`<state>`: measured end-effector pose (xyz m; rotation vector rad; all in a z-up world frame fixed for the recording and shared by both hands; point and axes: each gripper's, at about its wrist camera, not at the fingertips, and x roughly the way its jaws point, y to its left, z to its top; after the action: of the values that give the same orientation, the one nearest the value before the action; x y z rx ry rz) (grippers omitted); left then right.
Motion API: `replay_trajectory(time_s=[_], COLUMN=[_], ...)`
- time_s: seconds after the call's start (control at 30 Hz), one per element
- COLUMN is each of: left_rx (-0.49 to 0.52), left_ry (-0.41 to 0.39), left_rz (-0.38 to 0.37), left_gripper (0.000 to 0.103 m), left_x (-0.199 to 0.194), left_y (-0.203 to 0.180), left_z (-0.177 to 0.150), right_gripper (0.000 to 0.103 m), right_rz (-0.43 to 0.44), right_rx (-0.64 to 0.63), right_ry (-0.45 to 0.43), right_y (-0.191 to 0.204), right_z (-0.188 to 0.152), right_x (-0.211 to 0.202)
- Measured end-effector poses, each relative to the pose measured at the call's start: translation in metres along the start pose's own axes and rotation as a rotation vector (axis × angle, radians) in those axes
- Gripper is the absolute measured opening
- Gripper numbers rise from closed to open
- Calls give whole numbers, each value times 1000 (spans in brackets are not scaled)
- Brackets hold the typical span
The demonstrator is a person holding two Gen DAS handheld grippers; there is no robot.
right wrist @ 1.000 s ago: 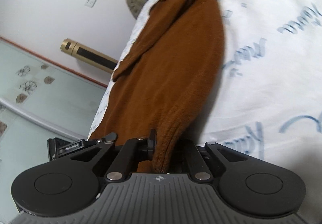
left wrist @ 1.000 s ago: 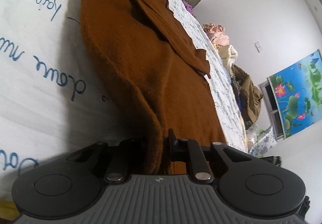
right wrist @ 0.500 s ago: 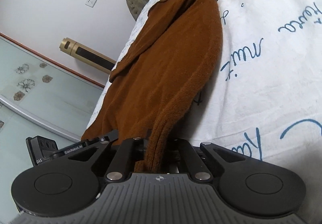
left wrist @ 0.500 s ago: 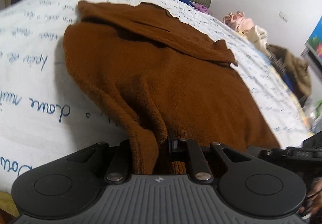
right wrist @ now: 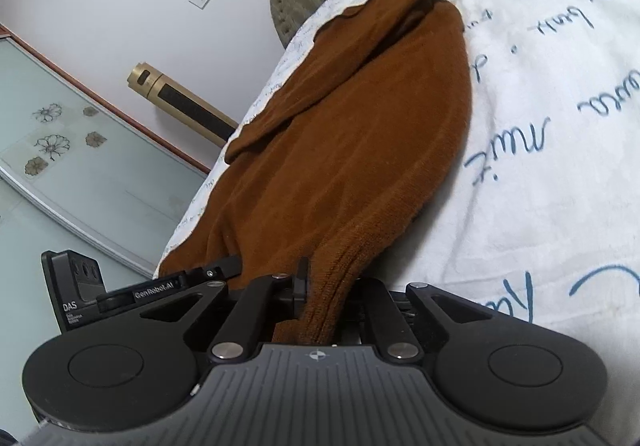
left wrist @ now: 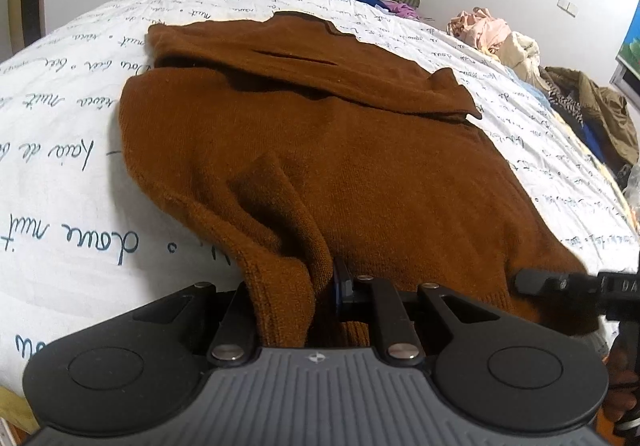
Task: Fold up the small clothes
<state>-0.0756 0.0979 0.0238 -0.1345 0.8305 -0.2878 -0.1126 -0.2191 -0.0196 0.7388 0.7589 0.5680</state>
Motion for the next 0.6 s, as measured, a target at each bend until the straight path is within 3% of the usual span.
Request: replay_trajectory(time_s=[0.4, 0.6], left_rx=[15, -55], left_ry=[-4, 11], left_rz=[33, -12], left_gripper=[15, 15], left_x=[15, 24], left_y=[-2, 15], left_z=[18, 33], right_gripper=[9, 8], right_rz=[-46, -97], right_rx=[-32, -10], right_ry=[-46, -54], right_y=[3, -6], right_z=[29, 43], right_x=[11, 20])
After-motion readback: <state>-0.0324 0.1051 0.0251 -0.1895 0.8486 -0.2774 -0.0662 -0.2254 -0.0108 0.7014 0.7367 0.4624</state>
